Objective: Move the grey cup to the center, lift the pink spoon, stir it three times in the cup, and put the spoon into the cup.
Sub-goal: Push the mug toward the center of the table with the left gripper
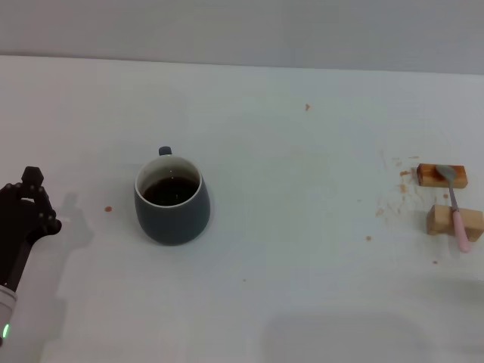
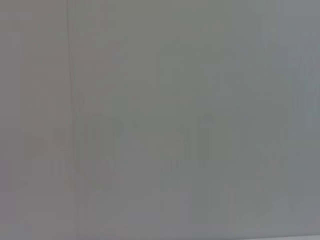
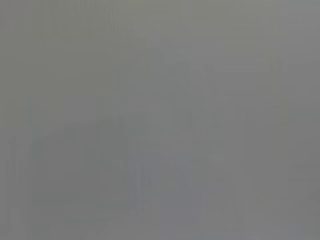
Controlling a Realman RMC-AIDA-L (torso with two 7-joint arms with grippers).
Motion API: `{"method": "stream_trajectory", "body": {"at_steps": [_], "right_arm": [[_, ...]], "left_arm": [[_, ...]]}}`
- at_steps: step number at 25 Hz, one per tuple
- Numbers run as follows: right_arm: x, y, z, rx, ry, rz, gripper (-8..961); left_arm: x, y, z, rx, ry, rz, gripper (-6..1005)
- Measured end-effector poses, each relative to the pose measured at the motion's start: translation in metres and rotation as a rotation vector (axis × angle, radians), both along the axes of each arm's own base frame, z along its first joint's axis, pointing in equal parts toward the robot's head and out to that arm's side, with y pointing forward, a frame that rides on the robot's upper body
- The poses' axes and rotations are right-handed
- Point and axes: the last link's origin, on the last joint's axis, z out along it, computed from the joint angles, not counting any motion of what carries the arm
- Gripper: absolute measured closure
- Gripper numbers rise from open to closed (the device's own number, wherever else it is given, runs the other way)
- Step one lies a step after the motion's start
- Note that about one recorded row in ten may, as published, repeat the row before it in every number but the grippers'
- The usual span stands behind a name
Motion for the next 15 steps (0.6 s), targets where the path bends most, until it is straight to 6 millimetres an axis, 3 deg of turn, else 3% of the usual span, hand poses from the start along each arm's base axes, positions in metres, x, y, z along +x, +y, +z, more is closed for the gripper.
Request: {"method": "stream_trajectory", "body": {"at_steps": [15], "right_arm": [[-0.0005, 0.0006, -0.0006, -0.004, 0.000, 0.004, 202]], "left_arm": [[-0.0045, 0.0000, -0.0037, -0.032, 0.016, 0.021, 1001]]}}
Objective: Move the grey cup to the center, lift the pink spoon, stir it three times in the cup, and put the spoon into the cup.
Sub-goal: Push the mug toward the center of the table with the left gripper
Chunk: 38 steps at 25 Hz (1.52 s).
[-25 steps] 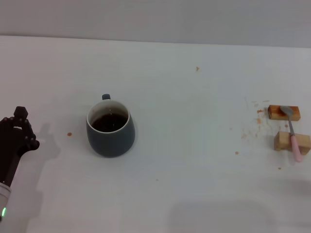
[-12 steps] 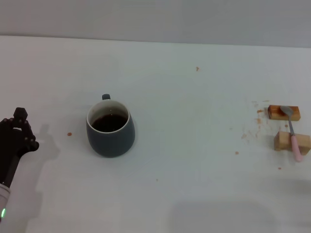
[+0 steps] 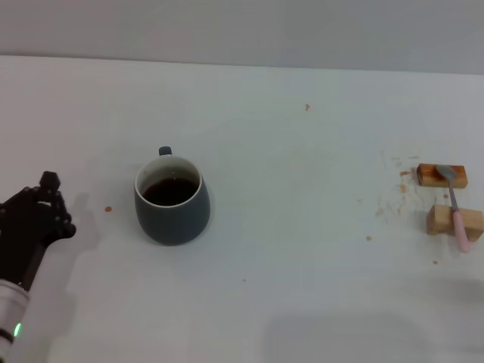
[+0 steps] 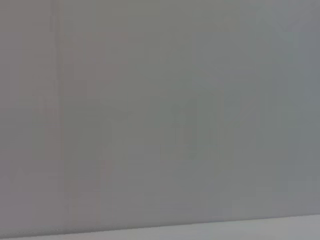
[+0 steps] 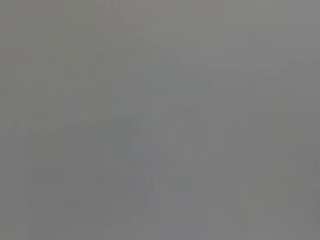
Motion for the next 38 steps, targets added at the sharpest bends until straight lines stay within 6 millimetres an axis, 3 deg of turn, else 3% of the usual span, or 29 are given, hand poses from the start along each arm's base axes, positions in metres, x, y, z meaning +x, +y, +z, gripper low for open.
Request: {"method": "stream_trajectory", "body": {"at_steps": [8, 18, 38], "right_arm": [[-0.001, 0.001, 0.000, -0.001, 0.003, 0.003, 202], [0.000, -0.003, -0.001, -0.002, 0.009, -0.003, 201], [0.000, -0.002, -0.001, -0.003, 0.010, -0.003, 201]], "left_arm": [[0.020, 0.020, -0.020, -0.116, 0.023, -0.079, 1001], [0.027, 0.027, -0.033, -0.193, 0.041, -0.091, 1001], [0.051, 0.026, -0.060, -0.324, 0.040, -0.168, 1001]]}}
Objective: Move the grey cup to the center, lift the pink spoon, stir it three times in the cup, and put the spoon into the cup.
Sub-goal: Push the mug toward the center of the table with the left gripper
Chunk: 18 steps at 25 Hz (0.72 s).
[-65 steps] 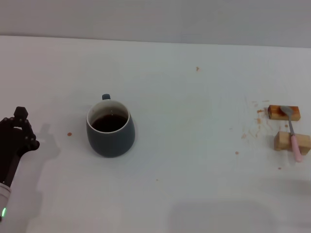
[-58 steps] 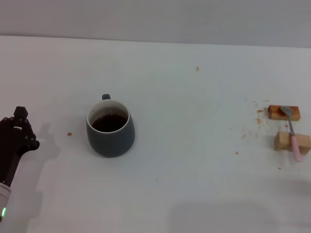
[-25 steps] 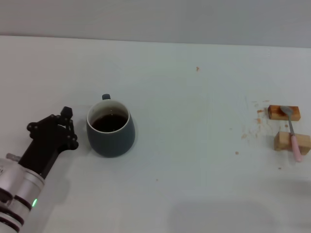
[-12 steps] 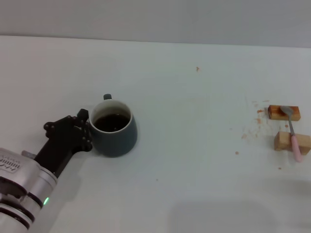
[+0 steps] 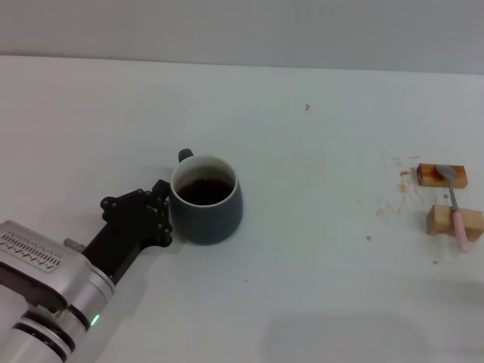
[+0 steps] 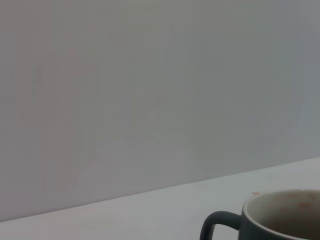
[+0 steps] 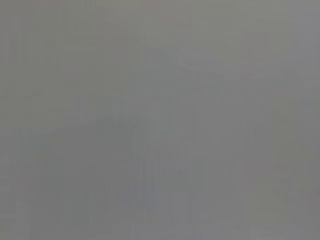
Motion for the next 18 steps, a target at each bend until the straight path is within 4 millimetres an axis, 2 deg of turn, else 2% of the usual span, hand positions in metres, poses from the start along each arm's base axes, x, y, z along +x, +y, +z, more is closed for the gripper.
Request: {"method": "stream_trajectory", "body": {"at_steps": [10, 18], "right_arm": [[0.000, 0.000, 0.000, 0.000, 0.000, 0.000, 201], [-0.001, 0.002, 0.000, 0.000, 0.000, 0.005, 202]], "left_arm": [[0.012, -0.006, -0.014, -0.065, -0.004, -0.036, 1001], [0.007, 0.002, -0.004, -0.020, -0.002, -0.015, 1001]]}}
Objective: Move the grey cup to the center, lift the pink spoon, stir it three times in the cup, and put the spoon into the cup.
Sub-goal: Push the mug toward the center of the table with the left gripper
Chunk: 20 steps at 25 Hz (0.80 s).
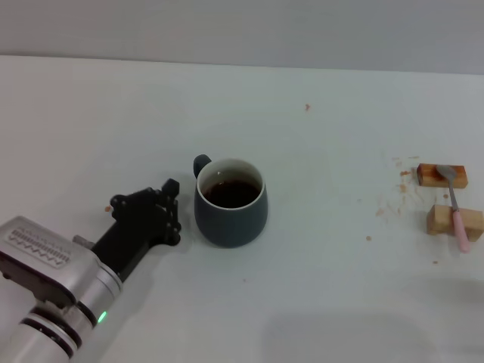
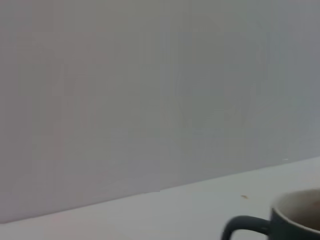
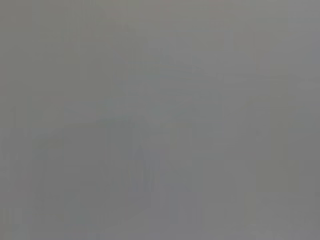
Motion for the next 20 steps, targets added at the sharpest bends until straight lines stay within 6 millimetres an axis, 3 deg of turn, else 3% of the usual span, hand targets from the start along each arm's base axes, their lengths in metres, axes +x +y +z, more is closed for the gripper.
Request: {"method": "stream_trajectory", "body": {"at_steps": [11, 20], "right_arm": [[-0.001, 0.001, 0.000, 0.002, 0.001, 0.004, 202], [-0.001, 0.001, 0.000, 0.002, 0.001, 0.005, 201]], "left_arm": [[0.011, 0.013, -0.003, -0.014, 0.008, -0.024, 1001], [0.020, 0.011, -0.014, -0.071, 0.005, -0.043, 1001]]}}
